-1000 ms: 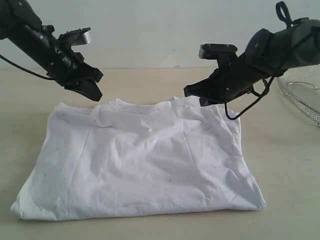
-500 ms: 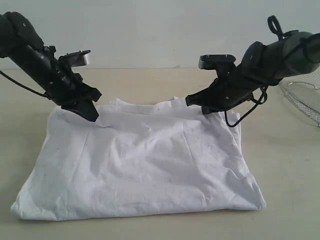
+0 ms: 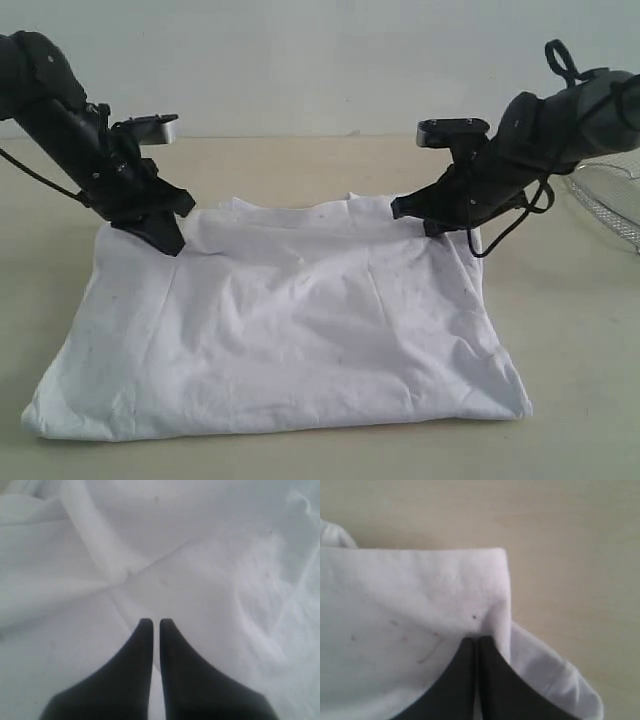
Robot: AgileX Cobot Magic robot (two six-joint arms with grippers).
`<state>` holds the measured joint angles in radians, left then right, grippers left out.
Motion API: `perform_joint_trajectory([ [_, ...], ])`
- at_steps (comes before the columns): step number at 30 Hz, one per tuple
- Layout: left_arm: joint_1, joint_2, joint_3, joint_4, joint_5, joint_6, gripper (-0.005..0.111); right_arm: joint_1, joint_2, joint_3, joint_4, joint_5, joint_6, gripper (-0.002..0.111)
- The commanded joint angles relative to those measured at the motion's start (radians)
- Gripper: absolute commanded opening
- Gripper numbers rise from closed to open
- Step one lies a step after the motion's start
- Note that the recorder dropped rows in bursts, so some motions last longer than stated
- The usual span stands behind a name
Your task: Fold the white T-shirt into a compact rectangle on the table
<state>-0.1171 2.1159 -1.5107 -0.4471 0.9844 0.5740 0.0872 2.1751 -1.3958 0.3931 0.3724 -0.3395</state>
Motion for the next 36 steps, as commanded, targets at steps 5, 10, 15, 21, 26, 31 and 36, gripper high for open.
perform_joint_trajectory([
  [5,-0.004,-0.005,0.005,0.109,-0.012,-0.097,0.004,-0.059,0.0,-0.005,-0.026,0.004,0.017,0.0],
  [10,-0.004,-0.005,0.005,0.105,-0.034,-0.104,0.004,-0.055,-0.038,-0.005,0.005,-0.006,0.017,0.0],
  [15,-0.004,-0.005,0.005,0.087,-0.082,-0.11,0.004,-0.038,-0.105,-0.005,0.024,0.033,0.008,0.0],
  [21,-0.004,0.001,0.005,-0.008,-0.187,-0.104,0.004,0.076,-0.125,0.0,0.098,0.072,-0.069,0.0],
  [26,-0.004,0.005,0.005,0.029,-0.247,-0.104,0.004,0.144,-0.092,0.0,0.098,0.06,-0.083,0.0],
  [31,-0.004,0.005,0.005,0.062,-0.307,-0.104,0.004,0.144,-0.064,0.002,0.088,0.099,-0.083,0.0],
  [36,0.018,0.009,0.005,0.134,-0.306,-0.141,0.004,0.144,-0.064,0.002,0.088,0.107,-0.088,0.0],
])
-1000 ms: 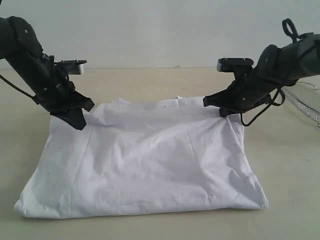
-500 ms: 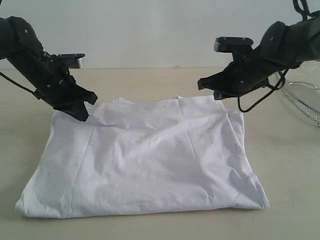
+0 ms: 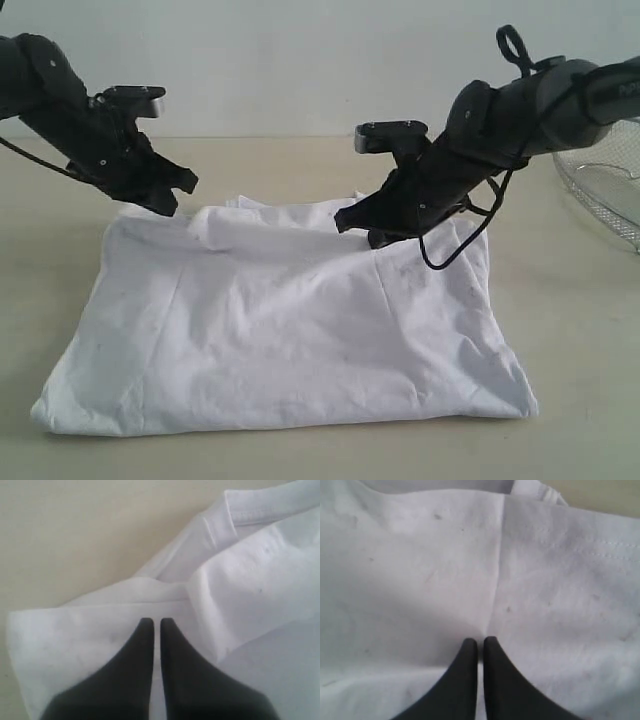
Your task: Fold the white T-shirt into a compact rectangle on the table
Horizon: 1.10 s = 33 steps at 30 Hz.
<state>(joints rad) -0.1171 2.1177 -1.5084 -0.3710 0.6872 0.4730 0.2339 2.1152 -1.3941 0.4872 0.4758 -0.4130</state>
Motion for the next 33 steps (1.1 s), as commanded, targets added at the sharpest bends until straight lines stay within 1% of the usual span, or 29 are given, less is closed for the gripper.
perform_joint_trajectory([
  [1,0.027,0.011,0.003,0.075,-0.007,-0.044,0.004,-0.003,-0.004,0.0,-0.006,0.004,-0.017,0.0],
  [4,0.047,0.023,0.003,0.106,-0.007,-0.044,0.004,-0.003,-0.004,0.0,-0.006,0.004,-0.017,0.0],
  [8,0.061,0.052,0.003,0.105,-0.014,-0.044,0.004,-0.003,-0.004,0.0,-0.006,0.004,-0.017,0.0],
  [17,0.061,0.13,-0.031,0.105,-0.058,-0.033,0.004,-0.003,-0.004,0.0,-0.006,0.036,-0.017,0.0],
  [22,0.061,0.134,-0.031,0.105,-0.12,-0.033,0.004,-0.003,-0.002,0.0,-0.006,0.043,-0.017,0.0],
  [28,0.063,0.134,-0.031,0.111,-0.145,-0.033,0.004,-0.003,0.003,0.009,-0.006,0.04,-0.017,0.0],
  [33,0.075,0.128,-0.031,0.175,-0.133,-0.093,0.004,-0.003,0.012,0.009,-0.028,0.046,-0.008,0.0],
])
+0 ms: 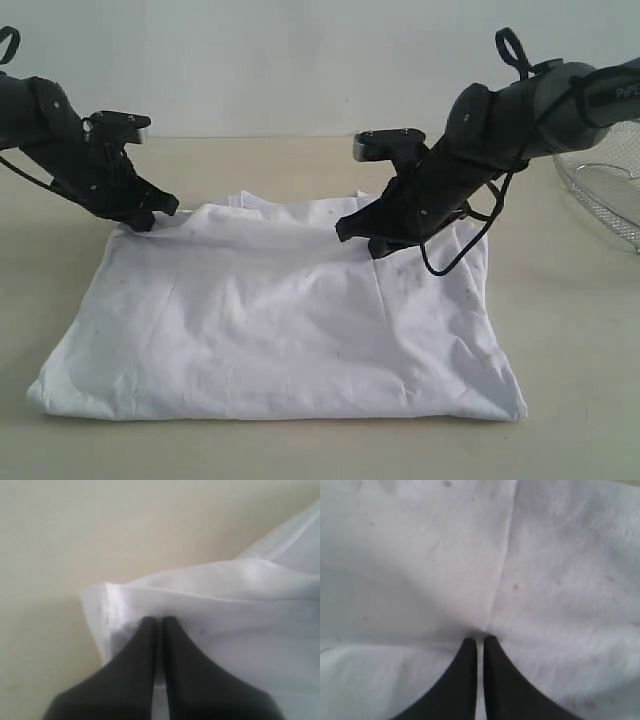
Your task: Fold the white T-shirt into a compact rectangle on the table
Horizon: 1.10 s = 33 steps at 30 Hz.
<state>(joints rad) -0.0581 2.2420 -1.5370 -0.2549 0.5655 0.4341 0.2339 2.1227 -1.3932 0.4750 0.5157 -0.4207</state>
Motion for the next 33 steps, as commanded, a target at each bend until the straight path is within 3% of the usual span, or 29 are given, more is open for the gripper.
perform_joint_trajectory([
  [1,0.018,0.002,-0.002,0.07,-0.012,-0.065,0.004,-0.003,0.005,0.008,-0.017,0.004,0.002,0.0],
  [9,0.074,-0.035,-0.002,0.105,-0.013,-0.155,0.004,-0.003,0.005,0.008,-0.076,0.001,0.061,0.0],
  [15,0.076,-0.072,-0.002,0.099,0.019,-0.157,0.004,-0.003,0.005,0.008,-0.076,0.005,0.078,0.0],
  [24,0.076,-0.195,0.019,-0.029,0.217,-0.072,0.004,-0.005,-0.069,0.009,-0.076,0.039,0.1,0.0],
  [28,0.076,-0.272,0.108,-0.188,0.249,0.017,0.004,-0.005,-0.146,0.075,-0.073,0.026,0.108,0.0],
  [33,0.069,-0.373,0.31,-0.331,0.247,0.09,0.004,-0.005,-0.252,0.235,-0.065,-0.033,0.108,0.0],
])
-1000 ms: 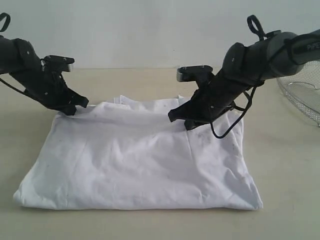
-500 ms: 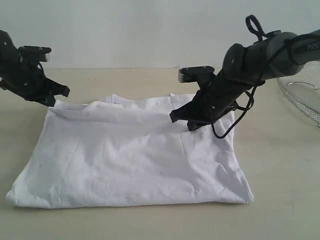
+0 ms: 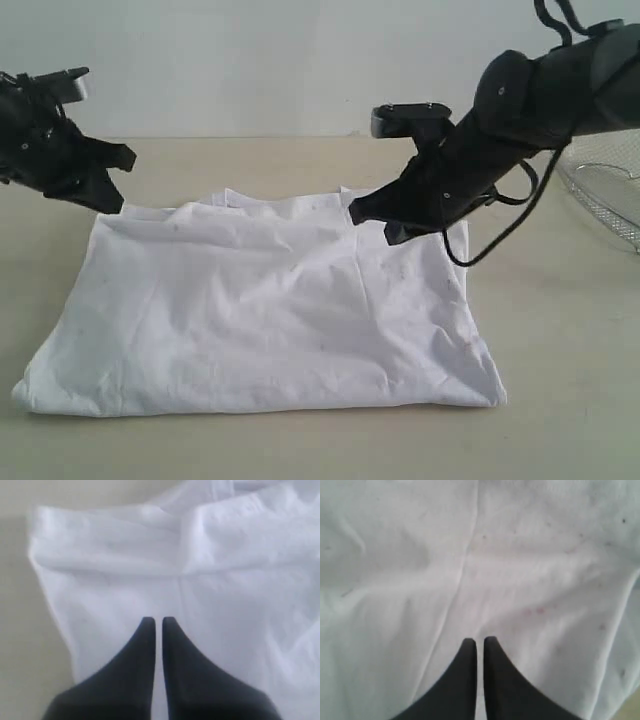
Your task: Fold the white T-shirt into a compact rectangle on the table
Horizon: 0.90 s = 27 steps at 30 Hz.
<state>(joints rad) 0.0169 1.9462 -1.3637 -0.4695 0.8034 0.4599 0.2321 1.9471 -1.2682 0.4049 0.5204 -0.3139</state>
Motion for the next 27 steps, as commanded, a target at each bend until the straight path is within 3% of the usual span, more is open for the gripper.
perform_joint_trajectory([
  [1,-0.01,-0.102,0.184,-0.152,0.006,0.098,0.004,-0.003,-0.102,0.145,0.013,-0.049,0.0,0.0],
  [7,-0.033,-0.244,0.419,-0.319,-0.028,0.217,0.004,-0.003,-0.255,0.314,0.132,-0.084,-0.089,0.0],
  [13,-0.145,-0.343,0.603,-0.355,-0.1,0.247,0.004,-0.003,-0.324,0.474,0.219,-0.089,-0.107,0.0],
  [19,-0.168,-0.352,0.632,-0.346,-0.258,0.247,0.004,0.006,-0.32,0.538,0.239,-0.165,-0.125,0.0],
  [27,-0.168,-0.202,0.645,-0.312,-0.279,0.247,0.004,0.047,-0.296,0.562,0.237,-0.231,-0.132,0.0],
])
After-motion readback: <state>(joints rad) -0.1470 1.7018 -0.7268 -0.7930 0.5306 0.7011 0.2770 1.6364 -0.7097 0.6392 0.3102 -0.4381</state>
